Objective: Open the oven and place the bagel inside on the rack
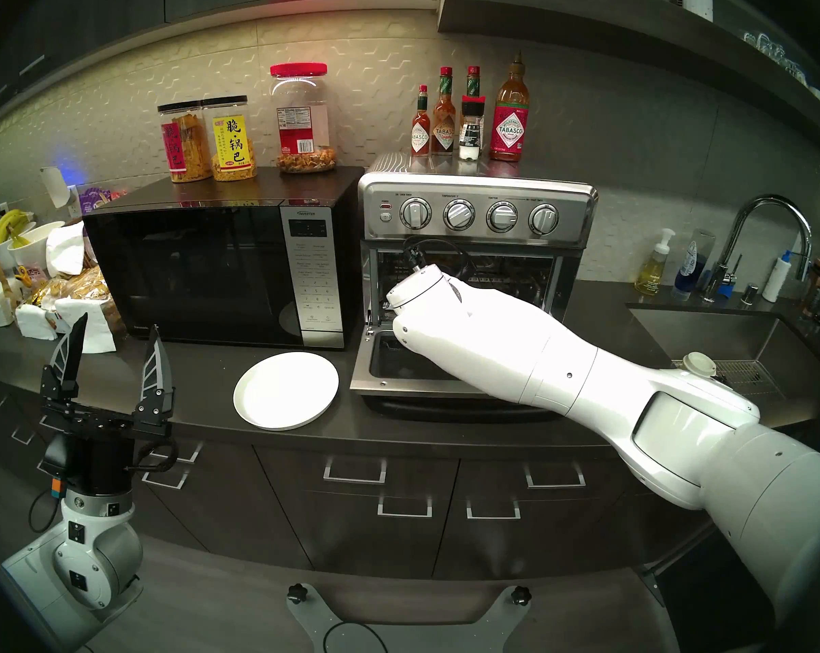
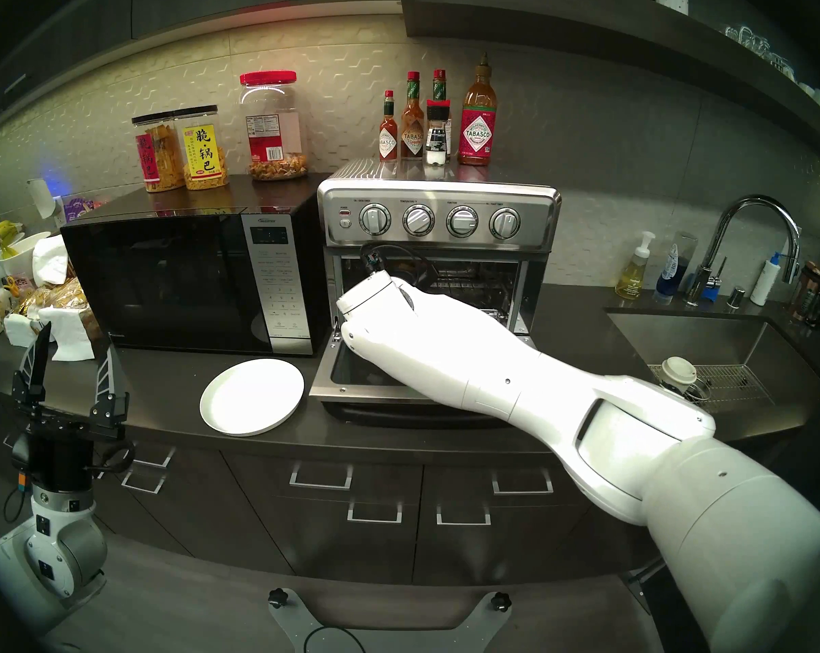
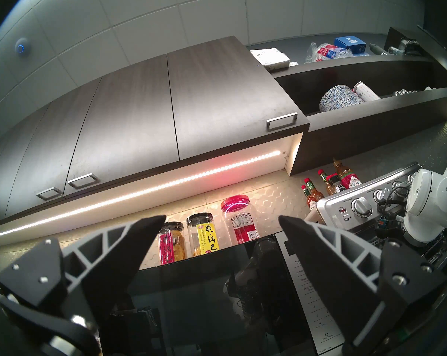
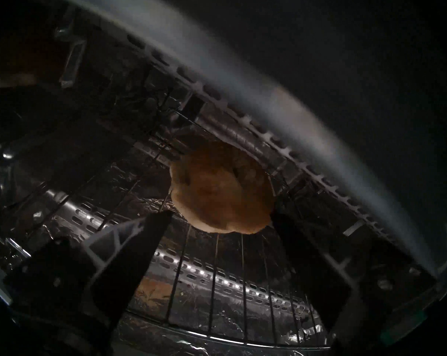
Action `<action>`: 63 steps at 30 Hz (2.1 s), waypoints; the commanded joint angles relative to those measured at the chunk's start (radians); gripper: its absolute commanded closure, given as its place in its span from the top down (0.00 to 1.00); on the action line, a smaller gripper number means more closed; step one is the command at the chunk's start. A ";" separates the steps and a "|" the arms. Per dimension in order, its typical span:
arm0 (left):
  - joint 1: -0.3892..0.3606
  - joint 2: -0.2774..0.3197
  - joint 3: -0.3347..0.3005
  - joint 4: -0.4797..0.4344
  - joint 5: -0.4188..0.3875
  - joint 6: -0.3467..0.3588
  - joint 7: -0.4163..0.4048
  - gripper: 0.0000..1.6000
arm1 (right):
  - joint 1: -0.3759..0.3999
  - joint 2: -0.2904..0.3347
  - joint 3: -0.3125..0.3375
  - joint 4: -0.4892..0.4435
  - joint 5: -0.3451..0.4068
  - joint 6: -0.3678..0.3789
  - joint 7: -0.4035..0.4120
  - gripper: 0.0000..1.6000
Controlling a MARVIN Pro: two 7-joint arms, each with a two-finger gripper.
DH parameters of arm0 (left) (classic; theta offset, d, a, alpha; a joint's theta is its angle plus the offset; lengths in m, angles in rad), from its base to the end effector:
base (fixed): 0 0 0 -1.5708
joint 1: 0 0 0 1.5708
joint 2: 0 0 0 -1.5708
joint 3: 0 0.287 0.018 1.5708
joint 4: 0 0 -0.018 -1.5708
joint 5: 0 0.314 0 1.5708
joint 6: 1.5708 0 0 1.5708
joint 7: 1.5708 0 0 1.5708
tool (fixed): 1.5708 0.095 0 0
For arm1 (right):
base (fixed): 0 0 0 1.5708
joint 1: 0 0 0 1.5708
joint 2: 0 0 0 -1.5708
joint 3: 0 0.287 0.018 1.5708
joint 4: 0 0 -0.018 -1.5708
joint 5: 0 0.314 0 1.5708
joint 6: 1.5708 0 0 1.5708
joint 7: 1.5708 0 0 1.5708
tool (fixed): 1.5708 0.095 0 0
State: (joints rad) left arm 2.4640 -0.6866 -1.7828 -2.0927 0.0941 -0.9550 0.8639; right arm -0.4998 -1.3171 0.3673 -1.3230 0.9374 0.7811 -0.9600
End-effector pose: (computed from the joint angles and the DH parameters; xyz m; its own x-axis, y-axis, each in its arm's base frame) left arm 0.2149 0.1429 -0.1875 -0.7151 -0.2371 0.6576 0.1006 -0.9658 -0.2388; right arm 0.5344 0.1781 -0.1388 0.3080 0.5697 0.7619 0.0503 -0.8095 0.5850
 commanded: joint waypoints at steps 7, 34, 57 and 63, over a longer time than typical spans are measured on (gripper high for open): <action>0.002 0.000 -0.009 -0.013 -0.001 0.000 0.001 1.00 | -0.012 0.059 0.044 -0.122 0.064 0.054 0.009 0.89; -0.002 0.000 -0.006 -0.009 0.000 -0.001 0.001 1.00 | -0.149 0.320 0.112 -0.482 0.149 0.112 0.004 0.46; -0.004 0.000 -0.004 -0.008 0.001 -0.002 0.001 1.00 | -0.454 0.594 0.268 -0.805 0.132 0.051 0.072 1.00; -0.004 0.000 -0.004 -0.007 0.001 -0.002 0.001 1.00 | -0.531 0.666 0.328 -0.890 0.140 0.015 0.107 1.00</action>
State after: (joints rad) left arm 2.4629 -0.6866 -1.7808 -2.0914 0.0943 -0.9550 0.8638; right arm -0.9372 -0.7519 0.6245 -2.1158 1.0748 0.8382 -0.8752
